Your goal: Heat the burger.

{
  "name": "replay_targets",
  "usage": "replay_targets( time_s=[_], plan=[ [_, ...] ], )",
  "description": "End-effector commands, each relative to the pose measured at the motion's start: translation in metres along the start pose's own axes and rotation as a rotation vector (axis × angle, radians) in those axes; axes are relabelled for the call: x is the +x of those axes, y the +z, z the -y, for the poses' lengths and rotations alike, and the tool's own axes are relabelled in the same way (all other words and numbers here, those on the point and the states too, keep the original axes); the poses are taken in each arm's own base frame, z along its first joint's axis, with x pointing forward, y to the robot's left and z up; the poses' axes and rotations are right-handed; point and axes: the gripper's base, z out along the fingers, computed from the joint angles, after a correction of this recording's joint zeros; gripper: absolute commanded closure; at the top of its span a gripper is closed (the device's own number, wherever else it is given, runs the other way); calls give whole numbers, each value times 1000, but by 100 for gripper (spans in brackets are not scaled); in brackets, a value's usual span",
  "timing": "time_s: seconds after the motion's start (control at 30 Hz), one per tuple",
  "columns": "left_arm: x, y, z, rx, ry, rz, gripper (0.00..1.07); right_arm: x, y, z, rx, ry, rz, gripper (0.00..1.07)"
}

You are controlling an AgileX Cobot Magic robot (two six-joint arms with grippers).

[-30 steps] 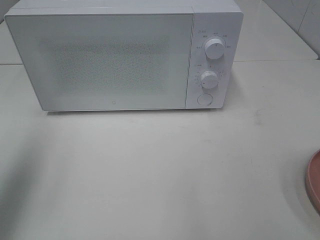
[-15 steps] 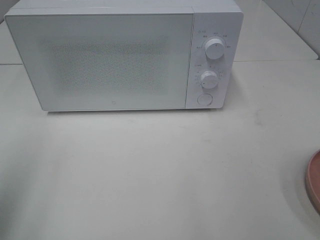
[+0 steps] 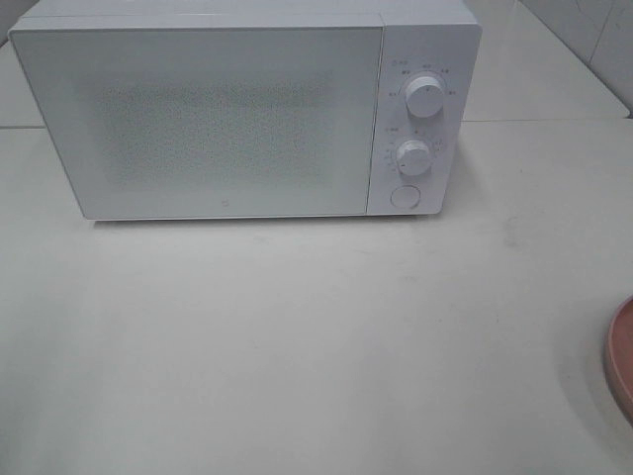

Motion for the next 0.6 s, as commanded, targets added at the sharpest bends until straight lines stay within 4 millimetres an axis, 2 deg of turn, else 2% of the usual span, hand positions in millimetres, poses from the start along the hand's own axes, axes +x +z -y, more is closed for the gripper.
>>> replay_targets(
  time_s=[0.03, 0.6],
  plan=[
    [7, -5, 0, -8, 2, 33, 5, 2, -3, 1, 6, 1, 31, 32],
    [39, -42, 4, -10, 14, 348, 6, 2, -3, 1, 6, 1, 31, 32]
  ],
)
